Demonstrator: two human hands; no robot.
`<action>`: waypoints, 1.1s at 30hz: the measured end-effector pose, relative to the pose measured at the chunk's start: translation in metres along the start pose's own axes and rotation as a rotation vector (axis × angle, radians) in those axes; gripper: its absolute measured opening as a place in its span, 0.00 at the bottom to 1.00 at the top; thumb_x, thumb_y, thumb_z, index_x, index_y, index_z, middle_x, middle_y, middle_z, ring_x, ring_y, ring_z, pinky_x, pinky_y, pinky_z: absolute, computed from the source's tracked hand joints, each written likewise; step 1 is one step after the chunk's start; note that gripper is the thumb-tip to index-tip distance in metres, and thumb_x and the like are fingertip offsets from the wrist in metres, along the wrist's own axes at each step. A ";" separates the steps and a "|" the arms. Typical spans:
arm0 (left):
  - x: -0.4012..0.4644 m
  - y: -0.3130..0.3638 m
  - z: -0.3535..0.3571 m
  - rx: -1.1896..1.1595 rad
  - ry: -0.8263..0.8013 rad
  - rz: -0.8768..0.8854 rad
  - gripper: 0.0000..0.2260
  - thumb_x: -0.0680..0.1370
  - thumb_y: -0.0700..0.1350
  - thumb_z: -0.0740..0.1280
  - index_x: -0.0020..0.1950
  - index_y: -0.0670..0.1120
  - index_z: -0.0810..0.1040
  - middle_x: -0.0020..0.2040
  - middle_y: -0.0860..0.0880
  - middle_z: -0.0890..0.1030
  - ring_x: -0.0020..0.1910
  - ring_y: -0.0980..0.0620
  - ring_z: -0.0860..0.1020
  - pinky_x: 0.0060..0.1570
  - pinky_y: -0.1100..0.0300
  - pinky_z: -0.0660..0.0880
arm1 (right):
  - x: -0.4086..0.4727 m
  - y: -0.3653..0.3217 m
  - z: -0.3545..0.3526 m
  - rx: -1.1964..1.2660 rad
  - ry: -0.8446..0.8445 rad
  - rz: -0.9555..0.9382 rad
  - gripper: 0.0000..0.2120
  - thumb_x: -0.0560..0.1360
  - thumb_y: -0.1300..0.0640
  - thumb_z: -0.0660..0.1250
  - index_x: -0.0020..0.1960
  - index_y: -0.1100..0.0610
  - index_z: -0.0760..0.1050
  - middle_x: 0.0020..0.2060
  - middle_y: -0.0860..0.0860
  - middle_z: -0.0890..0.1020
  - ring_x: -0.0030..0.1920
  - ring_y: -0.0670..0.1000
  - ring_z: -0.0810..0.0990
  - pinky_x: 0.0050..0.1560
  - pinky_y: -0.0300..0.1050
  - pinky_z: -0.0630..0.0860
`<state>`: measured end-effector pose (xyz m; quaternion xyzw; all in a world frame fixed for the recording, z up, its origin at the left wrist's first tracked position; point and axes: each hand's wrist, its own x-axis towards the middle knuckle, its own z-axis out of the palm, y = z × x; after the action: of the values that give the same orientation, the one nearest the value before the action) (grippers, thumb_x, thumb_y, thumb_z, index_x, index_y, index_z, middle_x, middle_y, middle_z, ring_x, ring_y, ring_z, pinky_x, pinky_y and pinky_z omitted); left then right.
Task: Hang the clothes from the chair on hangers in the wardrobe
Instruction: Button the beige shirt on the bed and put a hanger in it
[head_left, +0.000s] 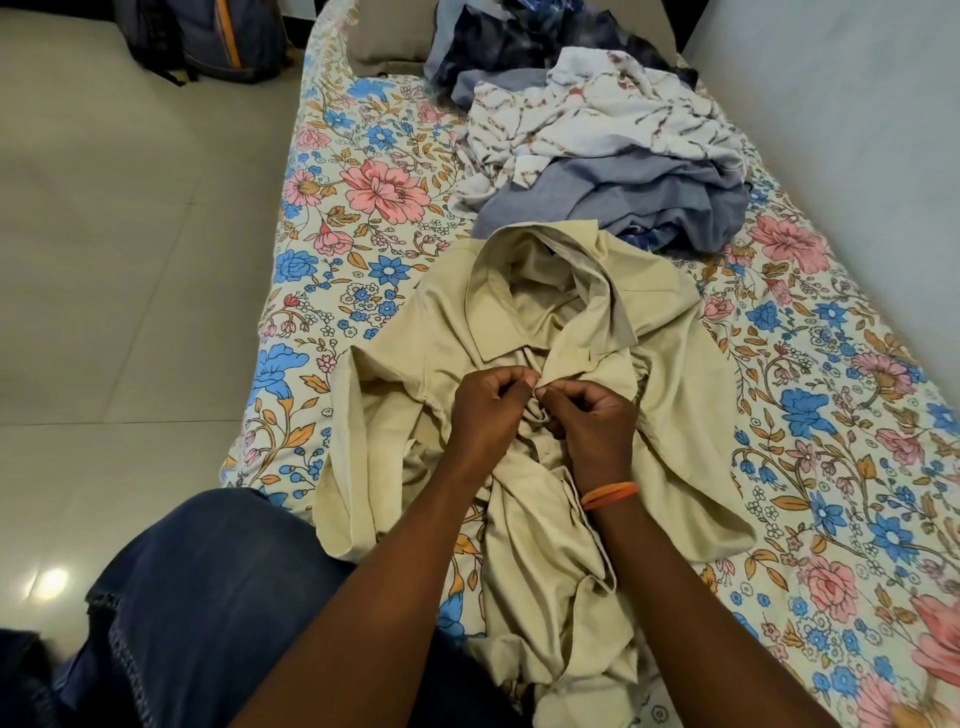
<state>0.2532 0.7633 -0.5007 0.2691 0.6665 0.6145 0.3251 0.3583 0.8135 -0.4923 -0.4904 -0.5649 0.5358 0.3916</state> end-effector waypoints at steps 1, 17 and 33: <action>-0.001 0.001 0.000 0.002 0.014 -0.009 0.05 0.77 0.39 0.69 0.47 0.44 0.86 0.39 0.51 0.85 0.42 0.54 0.83 0.47 0.56 0.79 | 0.000 0.000 0.001 0.000 0.002 0.007 0.05 0.71 0.67 0.75 0.41 0.58 0.83 0.29 0.51 0.82 0.26 0.46 0.76 0.28 0.38 0.73; 0.001 0.000 0.006 0.295 -0.043 0.053 0.09 0.82 0.44 0.62 0.45 0.47 0.79 0.38 0.57 0.77 0.38 0.62 0.75 0.36 0.69 0.65 | -0.002 -0.004 0.002 0.025 0.000 0.013 0.02 0.72 0.65 0.74 0.45 0.63 0.83 0.32 0.52 0.82 0.28 0.44 0.75 0.30 0.37 0.72; -0.069 0.078 -0.142 1.018 0.149 -0.269 0.33 0.72 0.55 0.74 0.68 0.41 0.66 0.65 0.40 0.71 0.62 0.40 0.71 0.54 0.48 0.70 | -0.074 -0.043 0.033 -0.293 -0.028 -0.448 0.10 0.69 0.60 0.72 0.49 0.54 0.79 0.43 0.48 0.81 0.41 0.48 0.78 0.44 0.44 0.77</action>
<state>0.1858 0.6271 -0.4114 0.2607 0.9304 0.1834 0.1811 0.3357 0.7367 -0.4474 -0.3969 -0.7362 0.3551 0.4176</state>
